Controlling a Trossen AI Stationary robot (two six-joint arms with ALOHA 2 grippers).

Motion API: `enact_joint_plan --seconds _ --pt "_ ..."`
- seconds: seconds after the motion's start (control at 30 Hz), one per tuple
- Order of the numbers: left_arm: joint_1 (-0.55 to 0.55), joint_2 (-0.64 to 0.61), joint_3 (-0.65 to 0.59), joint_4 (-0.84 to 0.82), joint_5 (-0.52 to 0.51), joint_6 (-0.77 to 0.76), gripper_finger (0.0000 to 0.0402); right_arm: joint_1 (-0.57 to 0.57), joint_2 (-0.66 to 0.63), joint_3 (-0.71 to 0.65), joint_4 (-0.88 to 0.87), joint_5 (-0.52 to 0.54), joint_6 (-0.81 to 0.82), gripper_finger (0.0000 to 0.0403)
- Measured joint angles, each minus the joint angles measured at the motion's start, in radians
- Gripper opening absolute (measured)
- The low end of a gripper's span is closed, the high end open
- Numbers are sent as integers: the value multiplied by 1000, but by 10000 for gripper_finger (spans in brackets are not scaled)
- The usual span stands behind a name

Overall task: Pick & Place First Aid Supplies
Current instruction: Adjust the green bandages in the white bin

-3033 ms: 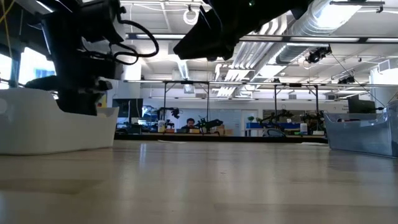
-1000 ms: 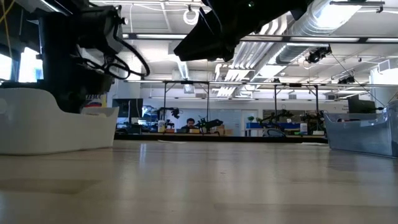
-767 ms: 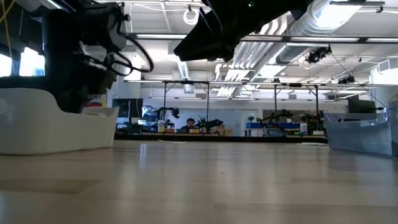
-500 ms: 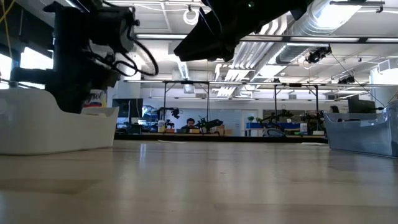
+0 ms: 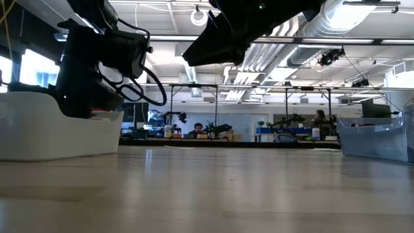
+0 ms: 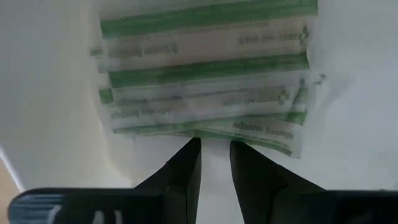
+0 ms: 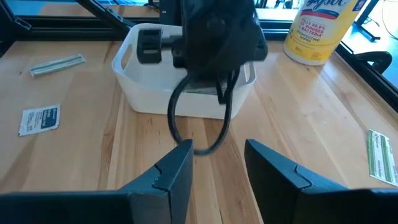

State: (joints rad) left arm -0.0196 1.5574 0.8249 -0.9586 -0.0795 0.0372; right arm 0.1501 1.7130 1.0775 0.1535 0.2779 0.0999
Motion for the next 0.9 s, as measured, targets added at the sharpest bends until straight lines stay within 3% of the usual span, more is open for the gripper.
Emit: enact_joint_plan --seconds 0.5,0.77,0.9 --pt "0 -30 0 130 14 19 82 -4 2 0 -21 -12 13 140" --pt "0 -29 1 209 18 22 82 -34 170 0 139 -114 -16 140" --pt "0 -29 1 243 18 23 82 -46 214 0 163 -115 -38 140"
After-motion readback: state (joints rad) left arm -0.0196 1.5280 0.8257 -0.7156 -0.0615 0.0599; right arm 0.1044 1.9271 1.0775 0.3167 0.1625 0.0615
